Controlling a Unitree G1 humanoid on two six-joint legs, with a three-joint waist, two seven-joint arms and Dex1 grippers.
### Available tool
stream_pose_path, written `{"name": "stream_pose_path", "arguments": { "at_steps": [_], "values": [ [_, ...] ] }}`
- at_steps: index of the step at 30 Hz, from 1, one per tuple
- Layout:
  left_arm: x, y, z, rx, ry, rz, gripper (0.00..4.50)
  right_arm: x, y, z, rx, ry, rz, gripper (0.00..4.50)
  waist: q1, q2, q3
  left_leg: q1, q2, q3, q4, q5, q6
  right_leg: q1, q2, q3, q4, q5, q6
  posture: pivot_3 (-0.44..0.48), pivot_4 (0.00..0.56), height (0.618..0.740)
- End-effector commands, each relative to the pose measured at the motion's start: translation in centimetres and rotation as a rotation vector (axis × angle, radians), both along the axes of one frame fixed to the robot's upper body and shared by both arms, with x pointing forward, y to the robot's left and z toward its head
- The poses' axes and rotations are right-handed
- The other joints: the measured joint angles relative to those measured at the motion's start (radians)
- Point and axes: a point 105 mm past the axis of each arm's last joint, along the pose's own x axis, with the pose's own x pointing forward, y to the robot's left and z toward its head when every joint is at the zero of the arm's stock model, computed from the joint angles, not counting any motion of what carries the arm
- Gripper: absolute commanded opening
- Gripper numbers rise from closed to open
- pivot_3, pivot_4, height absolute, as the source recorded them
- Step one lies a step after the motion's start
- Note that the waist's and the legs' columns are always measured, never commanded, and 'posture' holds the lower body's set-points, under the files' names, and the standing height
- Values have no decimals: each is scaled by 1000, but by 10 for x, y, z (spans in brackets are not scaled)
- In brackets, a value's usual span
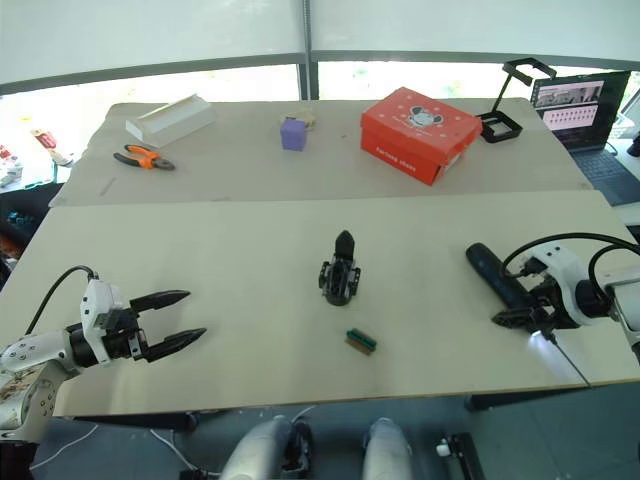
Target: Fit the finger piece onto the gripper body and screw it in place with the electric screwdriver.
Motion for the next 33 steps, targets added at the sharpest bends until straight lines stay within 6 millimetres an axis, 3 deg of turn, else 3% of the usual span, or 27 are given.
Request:
{"name": "stream_pose_path", "arguments": {
  "at_steps": [1,5,8,11,16,25,28,33],
  "values": [
    [6,10,14,43,-86,48,4500,-5,-4,40,-9,-145,87,4457,6,1,0,0,0,0,0,0,0,0,0,0,1,0,0,0,150,740],
    [7,25,16,116,-126,96,4500,-31,41,94,209,-489,504,4457,11,2,0,0,0,2,-1,4,6,1,3,0,1,0,0,0,150,740],
    [5,35,15,149,-130,121,4500,-44,57,108,244,-640,617,4457,7,1,0,5,2,2,-1,4,4,7,6,0,-1,0,0,0,150,740],
    [6,45,18,186,-174,169,4500,-54,86,112,312,-730,711,4457,9,0,1,10,2,0,-2,-1,-2,10,4,-1,-2,0,0,0,150,740],
    [-4,48,15,190,-167,194,4500,-66,112,80,292,-737,843,4457,18,-1,0,10,1,-1,-2,-2,-1,6,0,0,-2,0,0,0,150,740],
    [-7,46,14,175,-163,201,4500,-64,107,71,321,-758,803,4457,22,-1,1,10,0,-1,-1,-2,-2,8,0,0,-2,1,0,0,150,740],
    [-7,46,14,173,-166,198,4500,-68,105,67,334,-694,787,4457,22,-1,1,10,0,-1,-1,-2,-2,7,0,0,-1,1,0,0,150,740],
    [-6,45,13,169,-171,195,4500,-73,108,71,360,-662,787,4457,21,-1,1,10,0,-1,-1,-2,-1,9,1,0,-1,1,0,0,150,740]
  ]
}}
